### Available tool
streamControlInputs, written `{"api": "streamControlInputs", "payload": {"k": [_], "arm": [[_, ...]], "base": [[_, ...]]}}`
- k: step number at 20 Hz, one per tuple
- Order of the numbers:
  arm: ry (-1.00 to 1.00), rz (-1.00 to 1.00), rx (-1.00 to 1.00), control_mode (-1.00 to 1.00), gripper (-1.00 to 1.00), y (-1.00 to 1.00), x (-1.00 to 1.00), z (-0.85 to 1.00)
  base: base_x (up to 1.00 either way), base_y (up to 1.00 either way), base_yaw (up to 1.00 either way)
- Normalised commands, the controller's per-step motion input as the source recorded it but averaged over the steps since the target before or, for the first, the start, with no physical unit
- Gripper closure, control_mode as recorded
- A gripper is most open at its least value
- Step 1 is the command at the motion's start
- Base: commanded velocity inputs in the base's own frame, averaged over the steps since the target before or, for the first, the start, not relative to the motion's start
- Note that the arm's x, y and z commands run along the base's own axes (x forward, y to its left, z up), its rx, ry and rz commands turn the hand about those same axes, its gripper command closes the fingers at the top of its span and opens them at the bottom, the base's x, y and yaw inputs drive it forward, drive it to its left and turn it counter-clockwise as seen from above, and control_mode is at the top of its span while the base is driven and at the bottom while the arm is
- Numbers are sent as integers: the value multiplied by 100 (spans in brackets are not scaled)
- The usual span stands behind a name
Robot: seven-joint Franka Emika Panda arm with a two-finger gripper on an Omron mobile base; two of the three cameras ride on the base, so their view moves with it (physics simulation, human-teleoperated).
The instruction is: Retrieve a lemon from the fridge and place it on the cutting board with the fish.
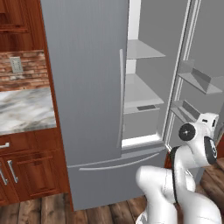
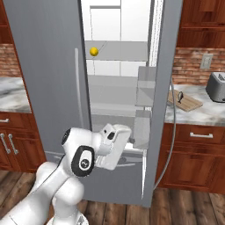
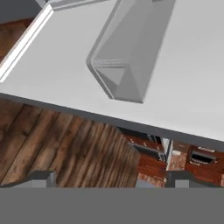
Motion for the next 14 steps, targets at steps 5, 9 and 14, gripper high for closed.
{"api": "streamControlInputs", "payload": {"k": [5,9,14], "arm": [[4,-15,-3,-100,-100,100,-2,21],[0,-22,39,-100,-100,74,22,-7],[-3,-26,67,-100,-100,65,12,-24]], "base": [[0,0,0],[0,0,0],[0,0,0]]}}
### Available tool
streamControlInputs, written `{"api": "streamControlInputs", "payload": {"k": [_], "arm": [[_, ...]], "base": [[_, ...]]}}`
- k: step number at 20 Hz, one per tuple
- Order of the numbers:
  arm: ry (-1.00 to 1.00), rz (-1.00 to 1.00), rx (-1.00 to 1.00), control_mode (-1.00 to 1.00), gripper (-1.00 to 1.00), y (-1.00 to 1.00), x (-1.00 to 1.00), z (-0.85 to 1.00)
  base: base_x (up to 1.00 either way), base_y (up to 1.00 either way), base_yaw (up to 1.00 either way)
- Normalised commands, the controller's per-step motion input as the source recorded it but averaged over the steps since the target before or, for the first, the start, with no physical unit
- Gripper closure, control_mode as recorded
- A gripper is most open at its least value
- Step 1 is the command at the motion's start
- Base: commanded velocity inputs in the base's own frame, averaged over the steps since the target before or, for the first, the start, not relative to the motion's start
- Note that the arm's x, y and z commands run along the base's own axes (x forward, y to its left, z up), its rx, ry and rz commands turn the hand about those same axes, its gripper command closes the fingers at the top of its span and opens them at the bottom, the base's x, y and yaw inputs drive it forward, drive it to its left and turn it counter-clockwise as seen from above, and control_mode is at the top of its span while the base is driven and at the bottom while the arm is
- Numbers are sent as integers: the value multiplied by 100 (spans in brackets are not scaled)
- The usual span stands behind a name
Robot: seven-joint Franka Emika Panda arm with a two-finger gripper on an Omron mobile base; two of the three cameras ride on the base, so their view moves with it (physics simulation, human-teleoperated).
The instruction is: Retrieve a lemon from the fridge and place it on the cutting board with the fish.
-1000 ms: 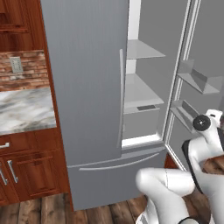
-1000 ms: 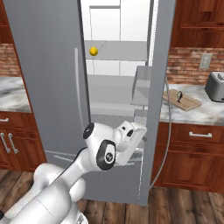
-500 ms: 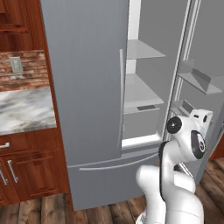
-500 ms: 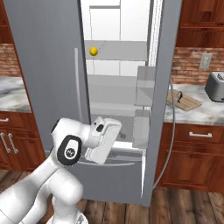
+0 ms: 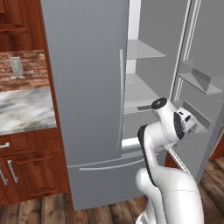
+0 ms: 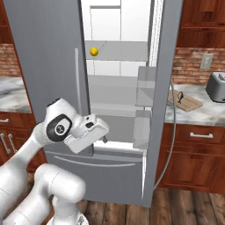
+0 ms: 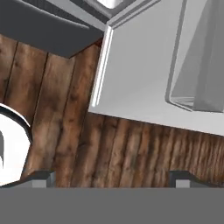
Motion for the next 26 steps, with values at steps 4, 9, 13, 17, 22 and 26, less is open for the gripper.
{"api": "streamControlInputs", "payload": {"k": [4,9,13,17,22,26], "arm": [[-24,-31,68,-100,-100,65,26,-8],[-38,-27,52,-100,-100,90,16,0],[-48,-12,34,-100,-100,76,0,1],[-42,-2,1,-100,-100,58,0,17],[-26,12,-14,-100,-100,25,10,54],[-1,14,-23,-100,-100,23,24,85]], "base": [[0,0,0],[0,0,0],[0,0,0],[0,0,0],[0,0,0],[0,0,0]]}}
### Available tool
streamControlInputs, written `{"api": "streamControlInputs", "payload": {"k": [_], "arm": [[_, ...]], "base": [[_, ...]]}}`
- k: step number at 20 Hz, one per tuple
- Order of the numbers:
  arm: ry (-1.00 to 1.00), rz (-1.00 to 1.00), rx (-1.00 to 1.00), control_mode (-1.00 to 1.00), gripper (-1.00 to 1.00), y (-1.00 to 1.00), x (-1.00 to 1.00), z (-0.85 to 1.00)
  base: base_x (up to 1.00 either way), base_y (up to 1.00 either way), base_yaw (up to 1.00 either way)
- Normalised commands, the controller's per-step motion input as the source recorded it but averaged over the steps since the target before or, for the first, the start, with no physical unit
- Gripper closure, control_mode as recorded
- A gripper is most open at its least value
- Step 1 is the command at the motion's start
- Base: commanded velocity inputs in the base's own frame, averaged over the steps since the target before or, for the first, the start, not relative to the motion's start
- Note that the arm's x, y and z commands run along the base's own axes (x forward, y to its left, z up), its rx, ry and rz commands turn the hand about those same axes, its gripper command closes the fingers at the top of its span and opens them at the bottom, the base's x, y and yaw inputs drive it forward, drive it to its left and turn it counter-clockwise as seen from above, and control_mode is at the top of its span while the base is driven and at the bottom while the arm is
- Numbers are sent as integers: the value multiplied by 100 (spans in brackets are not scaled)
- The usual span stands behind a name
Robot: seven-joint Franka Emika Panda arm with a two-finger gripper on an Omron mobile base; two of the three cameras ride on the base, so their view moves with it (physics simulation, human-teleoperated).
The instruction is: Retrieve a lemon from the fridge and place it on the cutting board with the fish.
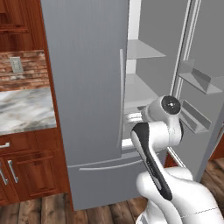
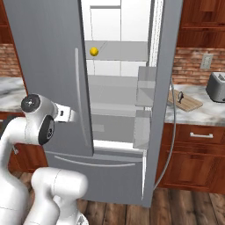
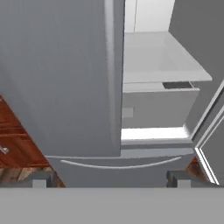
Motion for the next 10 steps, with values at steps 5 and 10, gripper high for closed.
{"api": "streamControlInputs", "payload": {"k": [5,10], "arm": [[0,1,-15,-100,-100,15,10,73],[3,0,0,-100,-100,0,2,40]], "base": [[0,0,0],[0,0,0]]}}
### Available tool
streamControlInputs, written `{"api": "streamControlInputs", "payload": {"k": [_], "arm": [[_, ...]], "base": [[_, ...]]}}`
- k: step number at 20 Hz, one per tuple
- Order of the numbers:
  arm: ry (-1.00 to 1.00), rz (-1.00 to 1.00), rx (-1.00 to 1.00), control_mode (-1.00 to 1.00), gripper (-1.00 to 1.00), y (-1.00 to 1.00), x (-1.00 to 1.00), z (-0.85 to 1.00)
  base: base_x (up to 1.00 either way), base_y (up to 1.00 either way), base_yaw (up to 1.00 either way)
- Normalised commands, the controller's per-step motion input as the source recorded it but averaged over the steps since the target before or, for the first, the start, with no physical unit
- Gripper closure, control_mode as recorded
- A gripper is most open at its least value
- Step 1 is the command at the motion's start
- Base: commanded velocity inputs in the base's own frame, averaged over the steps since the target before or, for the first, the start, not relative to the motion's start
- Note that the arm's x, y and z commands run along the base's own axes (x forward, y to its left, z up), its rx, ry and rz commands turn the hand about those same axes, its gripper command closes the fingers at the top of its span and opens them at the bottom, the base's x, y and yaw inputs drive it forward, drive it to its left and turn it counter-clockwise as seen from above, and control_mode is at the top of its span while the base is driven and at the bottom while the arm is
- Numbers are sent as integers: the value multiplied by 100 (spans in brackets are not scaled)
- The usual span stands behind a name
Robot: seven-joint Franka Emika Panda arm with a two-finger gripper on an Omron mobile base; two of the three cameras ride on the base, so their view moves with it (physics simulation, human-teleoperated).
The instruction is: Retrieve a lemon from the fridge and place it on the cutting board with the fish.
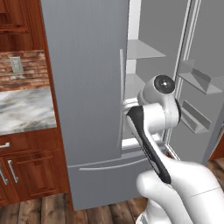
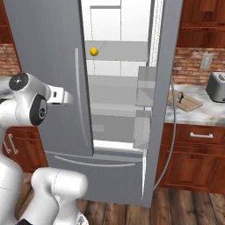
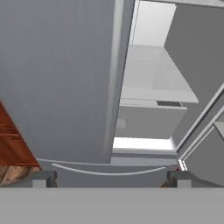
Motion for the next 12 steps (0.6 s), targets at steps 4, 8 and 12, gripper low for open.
{"api": "streamControlInputs", "payload": {"k": [4,8,12], "arm": [[0,0,9,-100,-100,-9,0,4],[0,0,7,-100,-100,-1,2,0],[0,-2,6,-100,-100,-3,20,0]], "base": [[0,0,0],[0,0,0],[0,0,0]]}}
